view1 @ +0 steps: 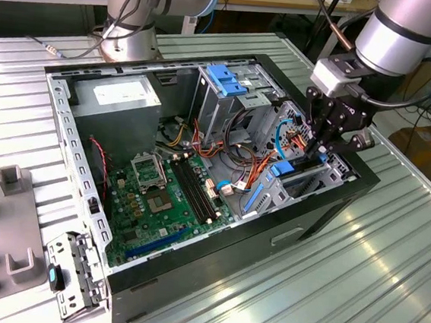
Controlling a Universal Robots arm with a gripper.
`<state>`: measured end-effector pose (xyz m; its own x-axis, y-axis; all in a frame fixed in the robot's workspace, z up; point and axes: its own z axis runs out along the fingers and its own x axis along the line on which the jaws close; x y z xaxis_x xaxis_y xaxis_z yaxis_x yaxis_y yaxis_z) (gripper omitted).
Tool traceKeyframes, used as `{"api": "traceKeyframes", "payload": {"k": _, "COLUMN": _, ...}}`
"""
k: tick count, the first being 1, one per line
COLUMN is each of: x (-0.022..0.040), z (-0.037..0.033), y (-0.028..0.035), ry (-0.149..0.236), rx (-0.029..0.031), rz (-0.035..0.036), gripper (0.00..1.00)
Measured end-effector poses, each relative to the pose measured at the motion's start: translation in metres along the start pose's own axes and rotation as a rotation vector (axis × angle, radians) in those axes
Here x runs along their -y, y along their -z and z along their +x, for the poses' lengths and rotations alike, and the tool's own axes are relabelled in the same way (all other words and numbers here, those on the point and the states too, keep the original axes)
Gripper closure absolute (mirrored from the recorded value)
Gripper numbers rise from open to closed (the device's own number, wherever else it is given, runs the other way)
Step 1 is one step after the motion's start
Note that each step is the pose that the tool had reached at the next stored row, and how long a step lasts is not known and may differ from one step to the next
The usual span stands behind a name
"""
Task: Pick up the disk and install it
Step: 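Insert the first disk wire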
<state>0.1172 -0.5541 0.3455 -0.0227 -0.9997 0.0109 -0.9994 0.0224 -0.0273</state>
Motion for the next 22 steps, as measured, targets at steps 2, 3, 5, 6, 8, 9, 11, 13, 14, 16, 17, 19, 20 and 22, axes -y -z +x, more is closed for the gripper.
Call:
{"api": "traceKeyframes", "payload": {"k": 2, "x": 0.0, "z": 0.0, "y": -0.0006, "ry": 0.0, "rx": -0.0003, "rz": -0.0005, "gripper": 0.83}}
{"api": "traceKeyframes", "payload": {"k": 3, "x": 0.0, "z": 0.0, "y": -0.0008, "ry": 0.0, "rx": 0.0004, "rz": -0.0005, "gripper": 0.83}}
{"api": "traceKeyframes", "payload": {"k": 5, "x": 0.0, "z": 0.0, "y": 0.0008, "ry": 0.0, "rx": 0.0018, "rz": -0.0005, "gripper": 0.83}}
{"api": "traceKeyframes", "payload": {"k": 6, "x": 0.0001, "z": 0.0, "y": 0.0017, "ry": 0.0, "rx": 0.0013, "rz": -0.0006, "gripper": 0.83}}
{"api": "traceKeyframes", "payload": {"k": 8, "x": 0.0001, "z": 0.0, "y": 0.003, "ry": 0.0, "rx": 0.0014, "rz": -0.0005, "gripper": 0.83}}
{"api": "traceKeyframes", "payload": {"k": 9, "x": 0.0001, "z": 0.0, "y": 0.0031, "ry": 0.0, "rx": 0.0014, "rz": -0.0005, "gripper": 0.83}}
{"api": "traceKeyframes", "payload": {"k": 11, "x": 0.0001, "z": 0.0, "y": 0.0033, "ry": 0.0, "rx": 0.0018, "rz": -0.0005, "gripper": 0.83}}
{"api": "traceKeyframes", "payload": {"k": 13, "x": 0.0001, "z": 0.0002, "y": 0.0035, "ry": 0.0, "rx": 0.0044, "rz": -0.0006, "gripper": 0.83}}
{"api": "traceKeyframes", "payload": {"k": 14, "x": 0.0001, "z": 0.0002, "y": 0.0034, "ry": 0.001, "rx": 0.005, "rz": -0.0006, "gripper": 0.83}}
{"api": "traceKeyframes", "payload": {"k": 16, "x": 0.0001, "z": 0.0002, "y": 0.0032, "ry": 0.007, "rx": 0.0055, "rz": -0.0006, "gripper": 0.83}}
{"api": "traceKeyframes", "payload": {"k": 17, "x": 0.0001, "z": 0.0002, "y": 0.0032, "ry": 0.009, "rx": 0.0054, "rz": -0.0006, "gripper": 0.83}}
{"api": "traceKeyframes", "payload": {"k": 19, "x": 0.0011, "z": 0.0002, "y": 0.0032, "ry": 0.009, "rx": 0.0055, "rz": -0.0005, "gripper": 0.83}}
{"api": "traceKeyframes", "payload": {"k": 20, "x": 0.0016, "z": 0.0002, "y": 0.0032, "ry": 0.009, "rx": 0.0055, "rz": -0.0006, "gripper": 0.83}}
{"api": "traceKeyframes", "payload": {"k": 22, "x": 0.0024, "z": 0.0002, "y": 0.003, "ry": 0.009, "rx": 0.0055, "rz": -0.0005, "gripper": 0.83}}
